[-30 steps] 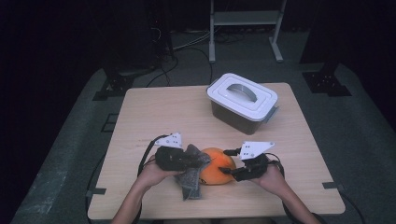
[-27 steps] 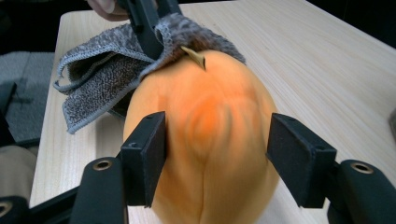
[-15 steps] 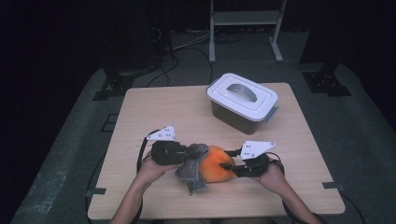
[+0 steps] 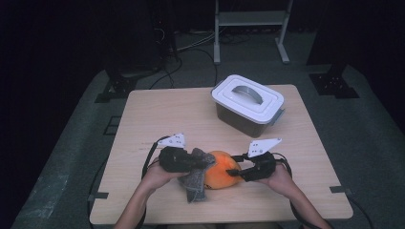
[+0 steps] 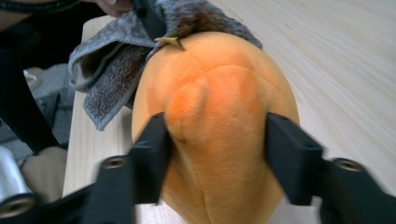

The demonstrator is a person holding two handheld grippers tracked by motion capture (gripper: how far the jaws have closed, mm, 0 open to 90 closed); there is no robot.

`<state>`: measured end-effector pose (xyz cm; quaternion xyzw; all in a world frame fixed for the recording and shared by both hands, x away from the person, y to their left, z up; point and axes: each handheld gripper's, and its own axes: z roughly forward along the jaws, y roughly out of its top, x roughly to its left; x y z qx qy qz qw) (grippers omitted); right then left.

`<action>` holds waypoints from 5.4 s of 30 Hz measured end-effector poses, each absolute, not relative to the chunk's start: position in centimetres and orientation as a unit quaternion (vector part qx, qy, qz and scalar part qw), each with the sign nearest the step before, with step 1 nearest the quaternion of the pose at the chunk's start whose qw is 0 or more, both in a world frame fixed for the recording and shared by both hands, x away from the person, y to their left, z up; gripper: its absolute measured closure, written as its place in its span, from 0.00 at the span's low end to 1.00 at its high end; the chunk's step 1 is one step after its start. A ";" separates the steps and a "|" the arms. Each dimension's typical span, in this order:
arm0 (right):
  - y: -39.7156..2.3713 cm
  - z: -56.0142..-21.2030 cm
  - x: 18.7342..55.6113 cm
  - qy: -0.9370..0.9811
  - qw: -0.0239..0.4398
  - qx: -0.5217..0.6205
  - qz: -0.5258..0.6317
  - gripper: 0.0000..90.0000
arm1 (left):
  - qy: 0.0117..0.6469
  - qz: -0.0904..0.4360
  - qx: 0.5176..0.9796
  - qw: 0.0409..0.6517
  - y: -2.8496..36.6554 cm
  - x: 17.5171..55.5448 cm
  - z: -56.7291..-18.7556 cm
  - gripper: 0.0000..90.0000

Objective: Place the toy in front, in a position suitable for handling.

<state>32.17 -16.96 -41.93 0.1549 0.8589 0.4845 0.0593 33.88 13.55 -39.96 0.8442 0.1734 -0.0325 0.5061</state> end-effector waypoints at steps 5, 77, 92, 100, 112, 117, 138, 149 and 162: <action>-17.0 -41.2 31.7 0.857 0.102 0.130 0.489 0.64 | 0.172 -0.019 0.834 0.524 13.9 33.8 -38.9 0.87; -15.8 -41.0 30.6 0.867 0.133 0.092 0.472 0.72 | 0.146 -0.015 0.854 0.499 13.1 33.2 -38.7 0.88; -18.1 -41.3 31.5 0.861 0.126 0.118 0.479 0.70 | 0.195 -0.038 0.815 0.545 17.0 34.9 -39.5 0.88; -16.9 -41.1 30.9 0.860 0.132 0.097 0.484 0.70 | 0.167 -0.050 0.827 0.534 14.4 34.4 -39.7 0.88; -14.1 -40.6 29.4 0.863 0.158 0.057 0.476 0.70 | 0.113 -0.022 0.853 0.509 11.0 32.0 -37.1 0.88; -14.9 -40.8 29.8 0.863 0.149 0.065 0.478 0.70 | 0.140 -0.019 0.851 0.506 12.5 33.0 -38.0 0.88; -16.4 -41.2 31.2 0.862 0.084 0.138 0.480 0.64 | 0.149 -0.060 0.843 0.513 12.2 33.4 -39.6 0.88; -15.5 -41.2 30.6 0.854 0.112 0.090 0.499 0.63 | 0.151 -0.057 0.840 0.518 12.5 33.5 -39.6 0.88; -18.1 -41.1 32.1 0.850 0.032 0.137 0.507 0.45 | 0.171 -0.046 0.853 0.491 13.4 34.1 -40.7 0.88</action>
